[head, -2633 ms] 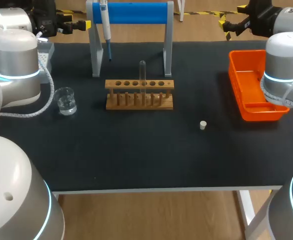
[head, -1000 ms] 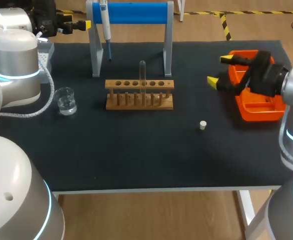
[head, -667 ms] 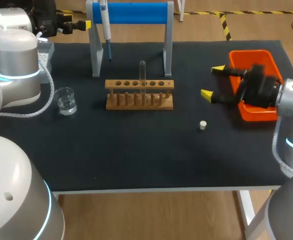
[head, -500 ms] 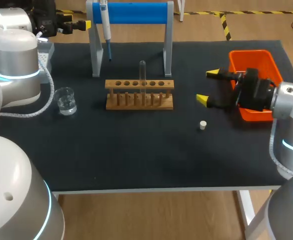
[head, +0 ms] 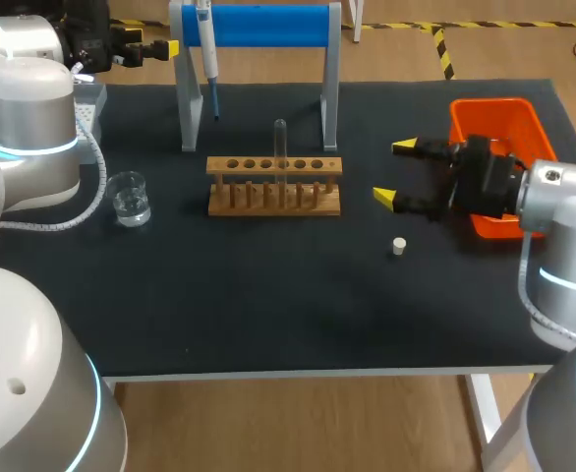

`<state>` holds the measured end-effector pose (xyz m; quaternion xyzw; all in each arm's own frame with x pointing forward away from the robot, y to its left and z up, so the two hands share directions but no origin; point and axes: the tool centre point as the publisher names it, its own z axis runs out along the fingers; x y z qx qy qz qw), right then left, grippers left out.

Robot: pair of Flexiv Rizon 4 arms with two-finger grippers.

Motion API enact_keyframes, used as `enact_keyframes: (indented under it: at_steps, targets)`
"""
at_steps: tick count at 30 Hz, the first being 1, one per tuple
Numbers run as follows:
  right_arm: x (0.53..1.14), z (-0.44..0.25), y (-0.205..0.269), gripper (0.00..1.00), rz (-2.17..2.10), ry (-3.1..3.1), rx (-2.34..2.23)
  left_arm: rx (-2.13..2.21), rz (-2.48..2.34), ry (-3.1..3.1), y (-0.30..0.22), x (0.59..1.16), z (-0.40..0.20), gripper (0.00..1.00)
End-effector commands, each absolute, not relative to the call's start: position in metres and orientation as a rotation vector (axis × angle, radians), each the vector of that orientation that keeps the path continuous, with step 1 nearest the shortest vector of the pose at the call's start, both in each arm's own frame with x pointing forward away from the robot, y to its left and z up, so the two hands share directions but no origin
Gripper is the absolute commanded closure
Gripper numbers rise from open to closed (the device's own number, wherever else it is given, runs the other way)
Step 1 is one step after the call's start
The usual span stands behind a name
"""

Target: Invert the test tube, pick up the pipette, mount the tip to pipette, aspirate from beaker and dispense into the tube, eject the tip, return the pipette, and cap with the stopper.

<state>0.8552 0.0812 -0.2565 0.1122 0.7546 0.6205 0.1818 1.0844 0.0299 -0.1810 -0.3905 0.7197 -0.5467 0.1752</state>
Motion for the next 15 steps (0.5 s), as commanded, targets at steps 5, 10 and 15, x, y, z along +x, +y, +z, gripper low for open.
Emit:
enact_keyframes:
  at_steps: [5,10,15]
  targets:
    - [0.854,-0.256,0.080,0.00,1.751,2.130,0.317,-1.057,-1.548,2.043,0.025,1.032,-0.181,0.00]
    - [0.854,-0.256,0.080,0.00,1.751,2.130,0.317,-0.990,-1.569,2.031,0.020,0.977,-0.184,0.00]
    - [0.854,-0.256,0.080,0.00,1.751,2.130,0.317,-0.893,-1.558,2.041,0.009,0.929,-0.185,0.00]
